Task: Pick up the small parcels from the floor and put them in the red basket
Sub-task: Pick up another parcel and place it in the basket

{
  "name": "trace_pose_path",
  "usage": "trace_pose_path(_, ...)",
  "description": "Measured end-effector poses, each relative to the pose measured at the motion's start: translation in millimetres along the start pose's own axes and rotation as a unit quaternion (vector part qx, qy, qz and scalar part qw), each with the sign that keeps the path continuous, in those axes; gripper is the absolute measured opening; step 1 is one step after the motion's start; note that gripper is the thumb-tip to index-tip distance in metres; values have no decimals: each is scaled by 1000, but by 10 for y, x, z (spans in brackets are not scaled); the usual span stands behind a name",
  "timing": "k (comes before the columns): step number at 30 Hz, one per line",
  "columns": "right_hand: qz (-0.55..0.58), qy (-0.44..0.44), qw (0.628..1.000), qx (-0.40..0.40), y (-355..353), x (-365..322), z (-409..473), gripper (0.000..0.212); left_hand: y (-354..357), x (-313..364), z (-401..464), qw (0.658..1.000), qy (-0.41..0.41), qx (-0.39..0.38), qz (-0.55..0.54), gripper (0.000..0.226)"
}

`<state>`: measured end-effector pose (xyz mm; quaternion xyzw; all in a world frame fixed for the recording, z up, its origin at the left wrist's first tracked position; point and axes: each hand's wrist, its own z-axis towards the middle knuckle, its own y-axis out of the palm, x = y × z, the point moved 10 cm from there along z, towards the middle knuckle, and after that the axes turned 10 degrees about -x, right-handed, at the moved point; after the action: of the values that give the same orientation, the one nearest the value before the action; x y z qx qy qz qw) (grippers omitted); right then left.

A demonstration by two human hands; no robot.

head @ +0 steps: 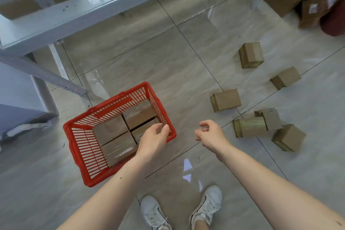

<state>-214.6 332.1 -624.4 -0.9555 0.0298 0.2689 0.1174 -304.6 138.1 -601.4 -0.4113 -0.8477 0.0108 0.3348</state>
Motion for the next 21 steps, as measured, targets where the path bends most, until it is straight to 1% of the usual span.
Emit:
trace_pose_path(5, 19, 0, 1000, 1, -534, 105, -9, 35, 404, 298, 63, 1000, -6, -16, -2, 43)
trace_pose_path(8, 19, 0, 1000, 5, -911, 161, -21, 33, 661, 495, 89, 1000, -8, -15, -1, 52)
trace_pose_path(12, 9, 10, 1000, 25, -1374, 275, 40, 33, 972, 786, 163, 1000, 11, -14, 11, 49)
trace_pose_path(21, 32, 38, 997, 52, -1989, 387, 353, 34, 1339, 1201, 578, 999, 21, -28, 27, 48)
